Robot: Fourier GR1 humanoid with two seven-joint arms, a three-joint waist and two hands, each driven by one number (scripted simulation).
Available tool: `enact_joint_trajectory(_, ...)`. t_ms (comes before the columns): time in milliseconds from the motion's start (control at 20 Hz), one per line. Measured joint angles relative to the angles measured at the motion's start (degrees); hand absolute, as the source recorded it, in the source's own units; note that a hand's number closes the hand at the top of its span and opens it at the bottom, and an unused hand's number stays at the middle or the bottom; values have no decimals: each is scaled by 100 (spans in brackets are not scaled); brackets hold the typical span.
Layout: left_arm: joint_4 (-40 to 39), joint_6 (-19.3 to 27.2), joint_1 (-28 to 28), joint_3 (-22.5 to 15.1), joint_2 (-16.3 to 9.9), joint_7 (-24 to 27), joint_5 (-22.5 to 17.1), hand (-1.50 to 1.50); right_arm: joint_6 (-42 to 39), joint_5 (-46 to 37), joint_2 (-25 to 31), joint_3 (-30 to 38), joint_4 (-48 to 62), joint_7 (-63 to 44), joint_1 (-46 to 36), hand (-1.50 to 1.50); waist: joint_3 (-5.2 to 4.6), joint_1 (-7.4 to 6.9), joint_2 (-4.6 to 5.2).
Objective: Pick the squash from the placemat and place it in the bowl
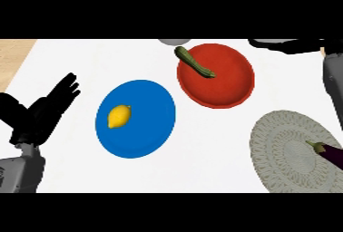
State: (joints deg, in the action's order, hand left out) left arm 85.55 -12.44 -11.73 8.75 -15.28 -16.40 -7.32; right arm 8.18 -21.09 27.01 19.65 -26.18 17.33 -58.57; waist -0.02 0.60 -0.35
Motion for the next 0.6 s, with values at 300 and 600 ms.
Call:
enact_joint_trajectory(300, 131, 118, 195, 61, 8, -50, 51, 0, -1404, 698, 139, 126, -1111, 449, 887, -150, -4, 233, -97)
enact_joint_trajectory(600, 232, 109, 371, 150, -52, -77, 26, 0, -2625, 1598, 77, 384, -2372, 514, 2061, 150, -9, 390, -139)
